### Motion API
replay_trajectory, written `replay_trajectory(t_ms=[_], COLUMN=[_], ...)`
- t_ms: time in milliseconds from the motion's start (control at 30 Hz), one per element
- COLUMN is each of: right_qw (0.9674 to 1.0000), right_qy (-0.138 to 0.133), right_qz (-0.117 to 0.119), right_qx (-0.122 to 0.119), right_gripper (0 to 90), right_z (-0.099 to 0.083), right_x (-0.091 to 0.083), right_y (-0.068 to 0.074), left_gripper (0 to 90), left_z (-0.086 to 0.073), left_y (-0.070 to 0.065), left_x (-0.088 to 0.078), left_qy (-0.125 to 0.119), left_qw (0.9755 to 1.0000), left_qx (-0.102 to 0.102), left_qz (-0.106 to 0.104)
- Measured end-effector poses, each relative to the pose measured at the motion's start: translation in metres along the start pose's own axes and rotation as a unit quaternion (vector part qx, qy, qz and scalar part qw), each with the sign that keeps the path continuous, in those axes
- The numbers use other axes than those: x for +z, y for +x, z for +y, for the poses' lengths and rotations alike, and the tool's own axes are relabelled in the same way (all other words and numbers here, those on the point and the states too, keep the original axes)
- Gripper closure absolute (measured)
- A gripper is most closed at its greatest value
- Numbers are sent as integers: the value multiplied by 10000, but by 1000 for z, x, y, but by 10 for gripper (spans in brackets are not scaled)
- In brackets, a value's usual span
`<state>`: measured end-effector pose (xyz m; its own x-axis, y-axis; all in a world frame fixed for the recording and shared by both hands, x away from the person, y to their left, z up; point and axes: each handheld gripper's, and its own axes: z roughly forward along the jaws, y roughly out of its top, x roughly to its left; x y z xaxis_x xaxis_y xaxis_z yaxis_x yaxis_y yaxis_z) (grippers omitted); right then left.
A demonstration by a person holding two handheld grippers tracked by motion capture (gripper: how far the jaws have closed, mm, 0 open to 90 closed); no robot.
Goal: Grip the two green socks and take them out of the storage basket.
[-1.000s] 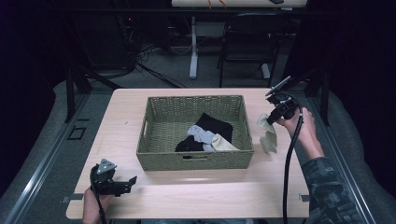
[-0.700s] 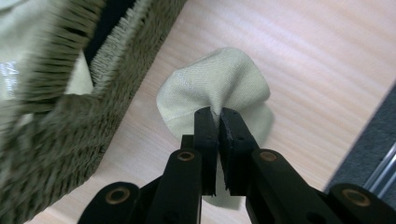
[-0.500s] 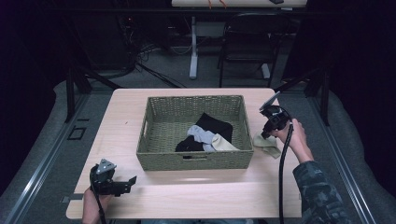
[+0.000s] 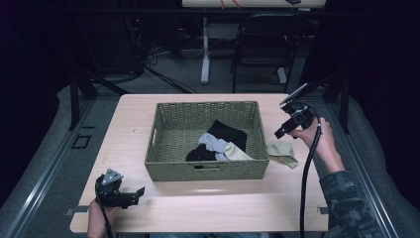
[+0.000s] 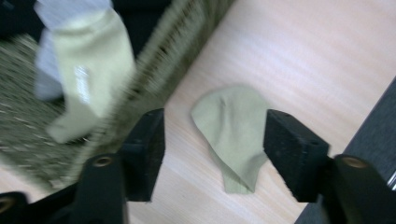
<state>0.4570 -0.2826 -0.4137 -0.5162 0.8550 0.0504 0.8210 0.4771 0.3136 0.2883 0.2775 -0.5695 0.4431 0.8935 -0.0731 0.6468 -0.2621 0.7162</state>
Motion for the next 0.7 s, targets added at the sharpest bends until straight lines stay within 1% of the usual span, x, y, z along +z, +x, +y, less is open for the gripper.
replay_trajectory(t_ms=[33,67,100,167,267,333,400,467,500,600,633,700], right_qw=[9999,9998,9996,9990,9974,9963,9953,9949,9945,9941,9937,9936], right_qy=[-74,-140,-203,-293,-358,-390,-383,-438,-372,-292,-219,-181], right_qz=[32,36,45,89,116,123,139,181,174,229,201,239], right_qx=[-86,-121,-198,-321,-608,-756,-874,-885,-961,-1018,-1085,-1085], right_gripper=[344,323,306,282,248,228,222,218,217,222,226,229], right_z=[2,4,7,12,23,31,38,45,49,59,62,67], right_x=[-8,-15,-21,-32,-42,-44,-43,-39,-37,-27,-23,-14], right_y=[4,9,14,27,48,61,70,80,83,93,95,100], left_gripper=[1,1,1,1,1,1,1,1,2,1,1,1], left_z=[0,0,0,0,0,0,0,0,0,0,0,0], left_y=[0,-1,-1,-2,-1,-1,-1,-1,-1,-1,-1,-1], left_x=[0,0,0,-1,0,-1,-1,-1,-1,-1,-1,-1], left_qy=[-5,-1,0,-15,-26,-23,-9,-12,-12,-16,-26,-26], left_qw=[10000,10000,10000,10000,10000,10000,10000,10000,10000,10000,10000,10000], left_qx=[0,12,13,21,8,6,15,13,14,18,15,23], left_qz=[7,28,5,9,7,6,-9,-9,-11,-26,-16,-10])
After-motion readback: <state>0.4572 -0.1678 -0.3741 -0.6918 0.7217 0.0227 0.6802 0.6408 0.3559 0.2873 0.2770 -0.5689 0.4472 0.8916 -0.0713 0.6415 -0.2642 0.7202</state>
